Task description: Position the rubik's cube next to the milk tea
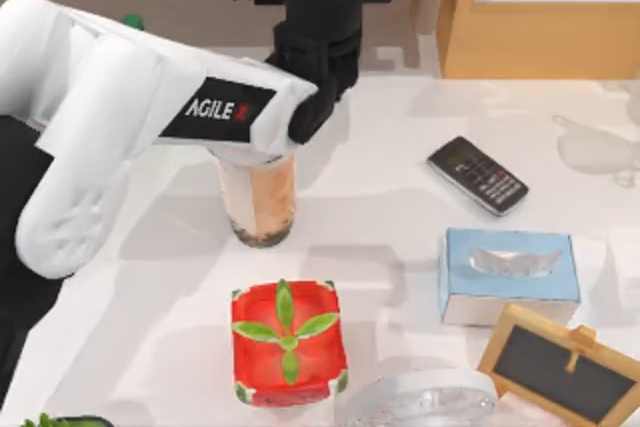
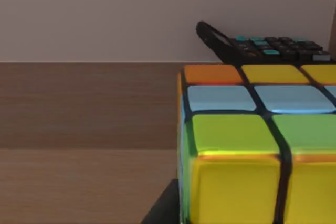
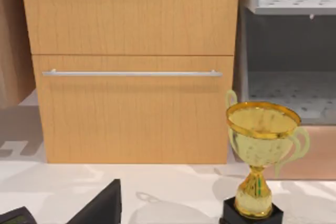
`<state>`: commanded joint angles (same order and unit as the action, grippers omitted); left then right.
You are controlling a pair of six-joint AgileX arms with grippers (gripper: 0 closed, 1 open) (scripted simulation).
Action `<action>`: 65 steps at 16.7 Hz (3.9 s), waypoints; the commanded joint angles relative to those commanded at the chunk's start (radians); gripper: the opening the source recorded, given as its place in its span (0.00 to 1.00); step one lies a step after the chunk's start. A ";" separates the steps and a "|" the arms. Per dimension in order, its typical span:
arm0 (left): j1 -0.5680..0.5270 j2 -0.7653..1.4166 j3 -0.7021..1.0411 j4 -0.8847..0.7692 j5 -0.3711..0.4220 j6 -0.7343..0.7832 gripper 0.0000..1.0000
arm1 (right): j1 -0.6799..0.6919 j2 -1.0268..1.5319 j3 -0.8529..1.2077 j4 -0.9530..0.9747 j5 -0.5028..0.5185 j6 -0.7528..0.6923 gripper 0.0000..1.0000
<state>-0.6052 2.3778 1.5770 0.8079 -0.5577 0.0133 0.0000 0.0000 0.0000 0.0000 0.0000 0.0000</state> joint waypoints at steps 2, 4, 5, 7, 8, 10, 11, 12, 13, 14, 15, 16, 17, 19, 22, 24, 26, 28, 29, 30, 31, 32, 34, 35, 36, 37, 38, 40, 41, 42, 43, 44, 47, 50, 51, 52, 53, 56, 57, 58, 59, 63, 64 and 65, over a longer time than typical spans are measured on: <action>0.000 0.000 0.000 0.000 0.000 0.000 0.17 | 0.000 0.000 0.000 0.000 0.000 0.000 1.00; 0.000 0.000 0.000 0.000 0.000 0.000 0.02 | 0.000 0.000 0.000 0.000 0.000 0.000 1.00; 0.000 0.000 0.000 0.000 0.000 0.000 0.00 | 0.000 0.000 0.000 0.000 0.000 0.000 1.00; 0.000 0.000 0.000 0.000 0.000 0.000 0.00 | 0.000 0.000 0.000 0.000 0.000 0.000 1.00; 0.000 0.000 0.000 0.000 0.000 0.000 0.00 | 0.000 0.000 0.000 0.000 0.000 0.000 1.00; 0.000 0.000 0.000 0.000 0.000 0.000 0.00 | 0.000 0.000 0.000 0.000 0.000 0.000 1.00; 0.000 0.000 0.000 0.000 0.000 0.000 0.00 | 0.000 0.000 0.000 0.000 0.000 0.000 1.00; 0.000 0.000 0.000 0.000 0.000 0.000 0.00 | 0.000 0.000 0.000 0.000 0.000 0.000 1.00; 0.002 -0.001 0.000 0.000 0.000 0.002 0.00 | 0.000 0.000 0.000 0.000 0.000 0.000 1.00; 0.002 -0.003 -0.002 0.002 -0.001 0.001 0.00 | 0.000 0.000 0.000 0.000 0.000 0.000 1.00; 0.002 -0.015 -0.009 0.014 -0.005 -0.002 0.00 | 0.000 0.000 0.000 0.000 0.000 0.000 1.00; 0.000 -0.037 -0.023 0.035 -0.014 -0.008 0.00 | 0.000 0.000 0.000 0.000 0.000 0.000 1.00; -0.005 -0.067 -0.040 0.060 -0.025 -0.015 0.00 | 0.000 0.000 0.000 0.000 0.000 0.000 1.00; -0.019 -0.134 -0.077 0.112 -0.045 -0.023 0.00 | 0.000 0.000 0.000 0.000 0.000 0.000 1.00; -0.040 -0.199 -0.123 0.159 -0.059 -0.024 0.00 | 0.000 0.000 0.000 0.000 0.000 0.000 1.00; -0.048 -0.192 -0.124 0.147 -0.049 -0.017 0.00 | 0.000 0.000 0.000 0.000 0.000 0.000 1.00; -0.044 -0.147 -0.098 0.099 -0.029 -0.007 0.00 | 0.000 0.000 0.000 0.000 0.000 0.000 1.00; -0.024 -0.091 -0.056 0.039 -0.010 0.000 0.00 | 0.000 0.000 0.000 0.000 0.000 0.000 1.00; -0.013 -0.067 -0.034 0.012 -0.004 0.002 0.00 | 0.000 0.000 0.000 0.000 0.000 0.000 1.00; -0.004 -0.045 -0.015 -0.009 -0.001 0.003 0.00 | 0.000 0.000 0.000 0.000 0.000 0.000 1.00; 0.000 -0.029 0.001 -0.023 0.000 0.002 0.00 | 0.000 0.000 0.000 0.000 0.000 0.000 1.00; 0.002 -0.022 0.008 -0.028 -0.001 0.002 0.00 | 0.000 0.000 0.000 0.000 0.000 0.000 1.00; 0.002 -0.022 0.008 -0.028 -0.001 0.002 0.00 | 0.000 0.000 0.000 0.000 0.000 0.000 1.00; 0.002 -0.022 0.008 -0.028 -0.001 0.002 0.00 | 0.000 0.000 0.000 0.000 0.000 0.000 1.00; -0.003 -0.024 0.003 -0.026 -0.002 0.003 0.00 | 0.000 0.000 0.000 0.000 0.000 0.000 1.00; -0.003 -0.024 0.003 -0.026 -0.002 0.003 0.00 | 0.000 0.000 0.000 0.000 0.000 0.000 1.00; -0.002 -0.031 0.007 -0.036 -0.003 0.005 0.00 | 0.000 0.000 0.000 0.000 0.000 0.000 1.00; 0.009 -0.060 0.019 -0.082 -0.004 0.018 0.00 | 0.000 0.000 0.000 0.000 0.000 0.000 1.00; 0.017 -0.080 0.026 -0.119 -0.004 0.028 0.00 | 0.000 0.000 0.000 0.000 0.000 0.000 1.00; 0.026 -0.103 0.033 -0.164 -0.004 0.042 0.00 | 0.000 0.000 0.000 0.000 0.000 0.000 1.00; 0.032 -0.129 0.040 -0.217 -0.001 0.058 0.00 | 0.000 0.000 0.000 0.000 0.000 0.000 1.00; 0.037 -0.159 0.047 -0.275 0.005 0.075 0.00 | 0.000 0.000 0.000 0.000 0.000 0.000 1.00; 0.041 -0.256 0.066 -0.488 0.044 0.127 0.00 | 0.000 0.000 0.000 0.000 0.000 0.000 1.00; 0.058 -0.349 0.079 -0.764 0.123 0.149 0.00 | 0.000 0.000 0.000 0.000 0.000 0.000 1.00; 0.072 -0.380 0.080 -0.870 0.157 0.144 0.00 | 0.000 0.000 0.000 0.000 0.000 0.000 1.00; 0.091 -0.410 0.079 -0.979 0.195 0.132 0.00 | 0.000 0.000 0.000 0.000 0.000 0.000 1.00; 0.114 -0.438 0.076 -1.090 0.235 0.113 0.00 | 0.000 0.000 0.000 0.000 0.000 0.000 1.00; 0.203 -0.496 0.059 -1.413 0.358 0.029 0.00 | 0.000 0.000 0.000 0.000 0.000 0.000 1.00; 0.235 -0.504 0.053 -1.508 0.396 -0.004 0.00 | 0.000 0.000 0.000 0.000 0.000 0.000 1.00; 0.269 -0.505 0.047 -1.593 0.431 -0.037 0.00 | 0.000 0.000 0.000 0.000 0.000 0.000 1.00; 0.307 -0.498 0.040 -1.668 0.462 -0.068 0.00 | 0.000 0.000 0.000 0.000 0.000 0.000 1.00; 0.418 -0.405 -0.003 -1.872 0.544 -0.154 0.00 | 0.000 0.000 0.000 0.000 0.000 0.000 1.00; 0.425 -0.383 -0.013 -1.898 0.556 -0.163 0.00 | 0.000 0.000 0.000 0.000 0.000 0.000 1.00; 0.427 -0.369 -0.020 -1.914 0.563 -0.167 0.00 | 0.000 0.000 0.000 0.000 0.000 0.000 1.00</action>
<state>-0.1781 2.0087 1.5572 -1.1065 0.0048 -0.1538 0.0000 0.0000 0.0000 0.0000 0.0000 0.0000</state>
